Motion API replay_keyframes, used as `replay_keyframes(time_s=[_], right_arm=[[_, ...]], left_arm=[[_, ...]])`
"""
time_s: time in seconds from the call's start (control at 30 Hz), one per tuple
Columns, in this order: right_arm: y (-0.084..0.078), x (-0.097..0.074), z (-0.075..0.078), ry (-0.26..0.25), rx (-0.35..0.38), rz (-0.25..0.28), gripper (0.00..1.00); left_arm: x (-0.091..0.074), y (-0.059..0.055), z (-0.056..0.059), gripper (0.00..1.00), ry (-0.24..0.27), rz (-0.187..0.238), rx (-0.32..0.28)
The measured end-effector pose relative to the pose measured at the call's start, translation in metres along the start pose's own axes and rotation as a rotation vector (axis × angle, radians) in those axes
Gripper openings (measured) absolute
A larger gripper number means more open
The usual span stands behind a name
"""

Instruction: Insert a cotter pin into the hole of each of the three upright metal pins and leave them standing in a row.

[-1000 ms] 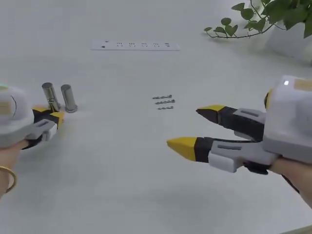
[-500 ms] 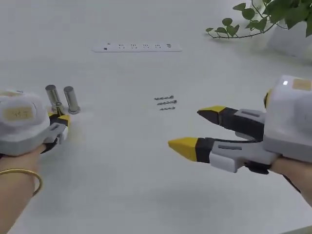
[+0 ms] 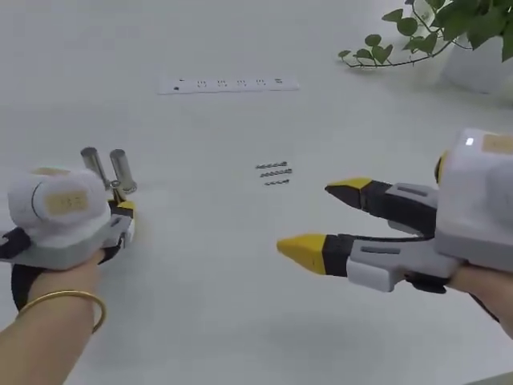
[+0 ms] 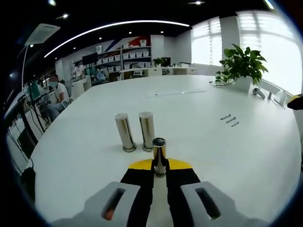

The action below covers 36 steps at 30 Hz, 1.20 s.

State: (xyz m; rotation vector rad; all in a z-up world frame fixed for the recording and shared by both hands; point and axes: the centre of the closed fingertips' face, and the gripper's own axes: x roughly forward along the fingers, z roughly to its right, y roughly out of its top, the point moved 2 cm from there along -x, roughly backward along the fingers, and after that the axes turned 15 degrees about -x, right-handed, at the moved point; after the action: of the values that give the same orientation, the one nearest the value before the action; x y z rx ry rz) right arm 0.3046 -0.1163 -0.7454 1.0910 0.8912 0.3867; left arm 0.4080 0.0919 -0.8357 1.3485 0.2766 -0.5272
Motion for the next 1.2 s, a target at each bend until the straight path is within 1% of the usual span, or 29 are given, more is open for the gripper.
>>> replay_keyframes(time_s=[0.13, 0.27, 0.47, 0.53, 0.57, 0.6, 0.63, 0.67, 0.7, 0.73, 0.97, 1.2], right_arm=[[0.000, -0.002, -0.004, 0.011, -0.007, 0.004, 0.70], [-0.002, -0.005, -0.006, 0.021, -0.014, 0.001, 0.73], [-0.005, -0.010, -0.012, 0.033, -0.017, -0.007, 0.77], [-0.006, -0.011, -0.014, 0.035, -0.021, -0.012, 0.78], [-0.007, -0.011, -0.015, 0.036, -0.022, -0.014, 0.78], [-0.007, -0.012, -0.015, 0.036, -0.023, -0.018, 0.78], [-0.008, -0.013, -0.016, 0.036, -0.024, -0.020, 0.78], [-0.008, -0.014, -0.016, 0.033, -0.025, -0.021, 0.78], [-0.009, -0.015, -0.016, 0.031, -0.026, -0.021, 0.78], [-0.009, -0.016, -0.016, 0.029, -0.025, -0.020, 0.78], [-0.012, -0.018, -0.017, 0.024, -0.015, -0.024, 0.78], [-0.012, -0.017, -0.017, 0.029, -0.016, -0.025, 0.78]], left_arm=[[-0.002, -0.004, 0.008, 0.07, -0.001, -0.003, 0.007], [-0.004, -0.007, 0.014, 0.07, -0.001, -0.006, 0.008], [-0.005, -0.013, 0.020, 0.07, 0.008, -0.019, 0.003], [-0.007, -0.018, 0.022, 0.07, 0.014, -0.035, -0.005], [-0.007, -0.021, 0.022, 0.07, 0.017, -0.043, -0.011], [-0.008, -0.026, 0.021, 0.08, 0.029, -0.062, -0.027], [-0.008, -0.028, 0.021, 0.08, 0.035, -0.065, -0.031], [-0.008, -0.026, 0.021, 0.08, 0.038, -0.034, -0.045], [-0.008, -0.029, 0.022, 0.08, 0.036, -0.046, -0.027], [-0.007, -0.029, 0.023, 0.08, 0.033, -0.046, -0.020], [-0.008, -0.027, 0.023, 0.08, 0.027, -0.054, -0.011], [-0.007, -0.026, 0.023, 0.08, 0.014, -0.056, 0.020]])
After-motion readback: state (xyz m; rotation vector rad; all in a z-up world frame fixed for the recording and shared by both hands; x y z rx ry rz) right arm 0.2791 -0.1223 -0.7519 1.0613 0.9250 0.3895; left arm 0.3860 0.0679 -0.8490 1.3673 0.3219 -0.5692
